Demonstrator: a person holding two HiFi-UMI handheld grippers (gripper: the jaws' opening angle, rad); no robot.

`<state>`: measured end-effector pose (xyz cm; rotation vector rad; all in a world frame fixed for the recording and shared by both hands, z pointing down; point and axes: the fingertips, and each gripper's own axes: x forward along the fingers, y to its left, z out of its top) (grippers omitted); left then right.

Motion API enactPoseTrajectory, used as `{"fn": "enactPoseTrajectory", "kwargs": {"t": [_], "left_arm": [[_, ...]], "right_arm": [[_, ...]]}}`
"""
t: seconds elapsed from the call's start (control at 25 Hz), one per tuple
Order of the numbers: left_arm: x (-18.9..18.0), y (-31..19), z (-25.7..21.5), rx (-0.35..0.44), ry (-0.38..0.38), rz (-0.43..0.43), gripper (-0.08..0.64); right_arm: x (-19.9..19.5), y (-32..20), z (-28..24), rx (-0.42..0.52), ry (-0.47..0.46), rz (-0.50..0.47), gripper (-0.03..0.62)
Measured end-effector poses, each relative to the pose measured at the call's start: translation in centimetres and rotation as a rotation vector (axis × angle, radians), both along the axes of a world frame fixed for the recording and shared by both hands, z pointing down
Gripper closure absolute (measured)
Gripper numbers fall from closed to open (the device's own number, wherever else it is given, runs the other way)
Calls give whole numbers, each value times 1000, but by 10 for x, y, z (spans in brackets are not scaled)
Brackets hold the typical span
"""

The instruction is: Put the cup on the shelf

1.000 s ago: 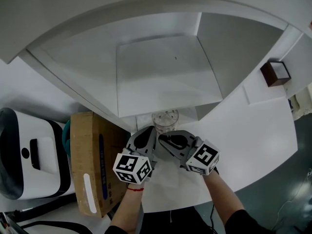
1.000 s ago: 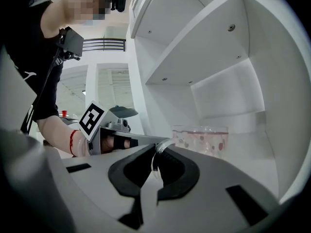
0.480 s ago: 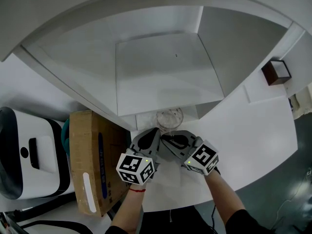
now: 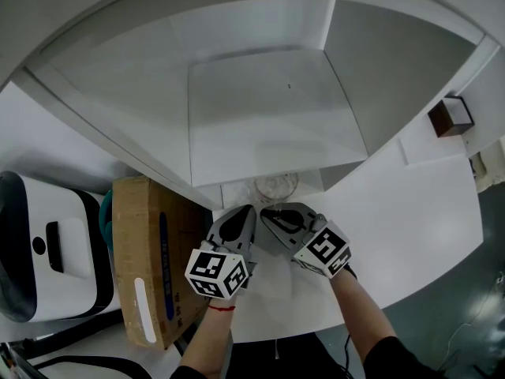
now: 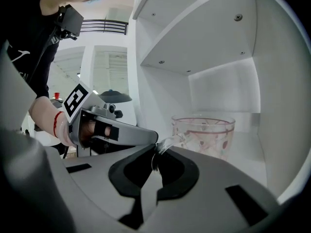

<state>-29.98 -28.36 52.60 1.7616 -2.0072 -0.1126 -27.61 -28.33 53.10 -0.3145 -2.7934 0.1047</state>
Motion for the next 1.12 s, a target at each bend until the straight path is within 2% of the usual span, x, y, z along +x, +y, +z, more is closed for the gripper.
{"fn": "enactPoseTrajectory", "kwargs": {"t": [0.2, 0.64, 0.84, 1.12], "left_arm": [[0, 1, 0, 2, 2, 0, 552], [-2, 7, 0, 1, 6, -9, 552], [1, 8, -2, 5, 6, -6, 552], [5, 11, -1, 2, 8, -1, 552]], "right_arm": [[-7, -7, 1, 8, -10, 22, 584], [-8, -5, 4, -40, -14, 38, 578], [-4, -8, 1, -72, -39, 76, 523], [7, -16, -2, -98, -51, 144, 518]]}}
